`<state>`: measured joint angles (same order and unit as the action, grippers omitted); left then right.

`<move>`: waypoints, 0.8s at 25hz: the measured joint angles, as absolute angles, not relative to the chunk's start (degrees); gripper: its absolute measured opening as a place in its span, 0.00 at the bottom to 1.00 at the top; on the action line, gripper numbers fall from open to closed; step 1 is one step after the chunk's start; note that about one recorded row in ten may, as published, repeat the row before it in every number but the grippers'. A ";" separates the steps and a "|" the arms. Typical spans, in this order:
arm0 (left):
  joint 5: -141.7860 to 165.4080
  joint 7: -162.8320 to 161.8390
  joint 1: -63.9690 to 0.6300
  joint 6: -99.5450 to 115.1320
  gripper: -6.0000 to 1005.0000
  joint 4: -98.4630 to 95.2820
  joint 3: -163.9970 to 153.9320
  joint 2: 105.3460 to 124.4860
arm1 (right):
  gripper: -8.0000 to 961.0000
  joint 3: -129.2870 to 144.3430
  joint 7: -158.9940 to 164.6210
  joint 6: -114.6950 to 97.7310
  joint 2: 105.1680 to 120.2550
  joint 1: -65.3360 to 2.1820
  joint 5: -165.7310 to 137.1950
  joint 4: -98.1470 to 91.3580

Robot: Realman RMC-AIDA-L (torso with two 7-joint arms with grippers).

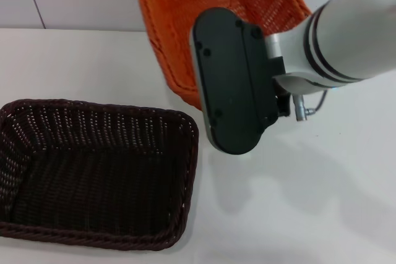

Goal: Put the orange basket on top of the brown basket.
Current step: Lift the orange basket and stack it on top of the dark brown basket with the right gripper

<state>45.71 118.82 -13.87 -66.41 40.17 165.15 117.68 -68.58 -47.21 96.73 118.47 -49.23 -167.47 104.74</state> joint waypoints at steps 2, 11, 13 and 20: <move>45.70 118.82 -13.88 -66.39 0.78 40.15 165.14 117.68 | 0.15 -68.43 -49.25 95.79 118.47 -49.42 -167.48 106.06; 45.30 118.35 -13.65 -66.64 0.78 39.29 165.17 117.72 | 0.15 -63.92 -54.42 88.81 118.78 -49.41 -166.16 109.02; 45.11 118.34 -13.45 -66.65 0.78 38.88 165.21 117.69 | 0.15 -62.78 -54.49 87.10 118.79 -49.52 -164.51 108.88; 44.76 118.32 -13.00 -66.41 0.78 37.85 165.23 117.63 | 0.15 -61.39 -56.50 83.46 118.88 -47.96 -154.58 110.66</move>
